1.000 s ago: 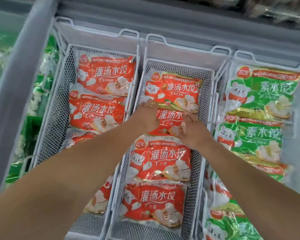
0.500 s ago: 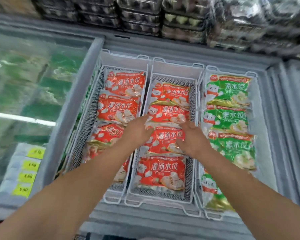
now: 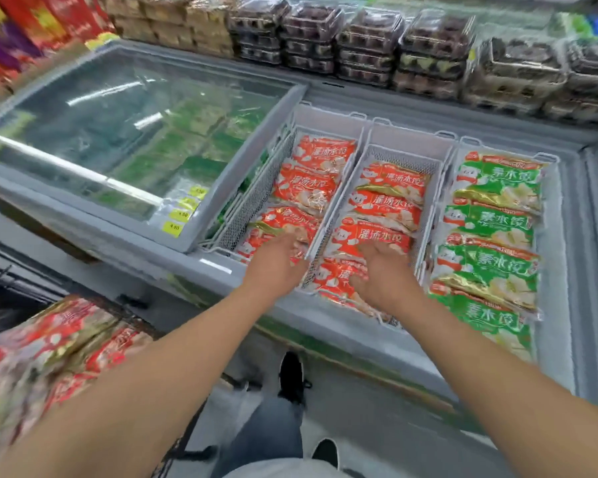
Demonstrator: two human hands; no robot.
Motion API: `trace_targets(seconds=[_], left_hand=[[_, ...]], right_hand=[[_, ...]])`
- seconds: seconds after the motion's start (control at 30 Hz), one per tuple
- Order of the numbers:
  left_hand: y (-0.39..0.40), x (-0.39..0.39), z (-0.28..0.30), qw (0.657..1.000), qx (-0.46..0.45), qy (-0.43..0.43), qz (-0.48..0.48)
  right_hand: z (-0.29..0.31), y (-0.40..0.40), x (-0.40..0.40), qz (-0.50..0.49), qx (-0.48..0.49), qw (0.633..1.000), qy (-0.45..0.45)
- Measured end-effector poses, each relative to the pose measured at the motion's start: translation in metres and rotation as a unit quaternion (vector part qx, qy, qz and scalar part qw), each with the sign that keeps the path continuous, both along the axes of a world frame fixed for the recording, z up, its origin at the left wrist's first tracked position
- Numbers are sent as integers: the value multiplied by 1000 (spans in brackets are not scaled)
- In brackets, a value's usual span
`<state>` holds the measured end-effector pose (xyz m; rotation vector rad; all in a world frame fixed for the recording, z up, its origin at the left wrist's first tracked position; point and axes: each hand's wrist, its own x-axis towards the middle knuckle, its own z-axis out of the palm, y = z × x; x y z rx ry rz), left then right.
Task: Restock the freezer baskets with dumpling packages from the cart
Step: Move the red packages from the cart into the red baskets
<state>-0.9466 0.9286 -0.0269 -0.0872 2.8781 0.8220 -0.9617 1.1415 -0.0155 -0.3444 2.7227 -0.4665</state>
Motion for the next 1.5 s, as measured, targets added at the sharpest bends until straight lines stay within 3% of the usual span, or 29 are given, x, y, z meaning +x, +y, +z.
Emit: trace_targets(seconds=[0.3, 0.53, 0.87, 1.23, 1.5], left_hand=[[-85, 129, 5, 989, -1, -32, 146], [-173, 258, -17, 964, 26, -75, 254], [-308, 388, -48, 936, 53, -106, 330], [-383, 395, -76, 887, 105, -147, 425], [-411, 353, -108, 824, 137, -156, 527]], right_hand=[[0, -87, 74, 121, 11, 993, 2], [-14, -197, 159, 221, 3, 975, -22], [-41, -340, 263, 259, 21, 963, -71], [-67, -419, 236, 311, 70, 939, -128], [-107, -495, 175, 382, 83, 905, -170]])
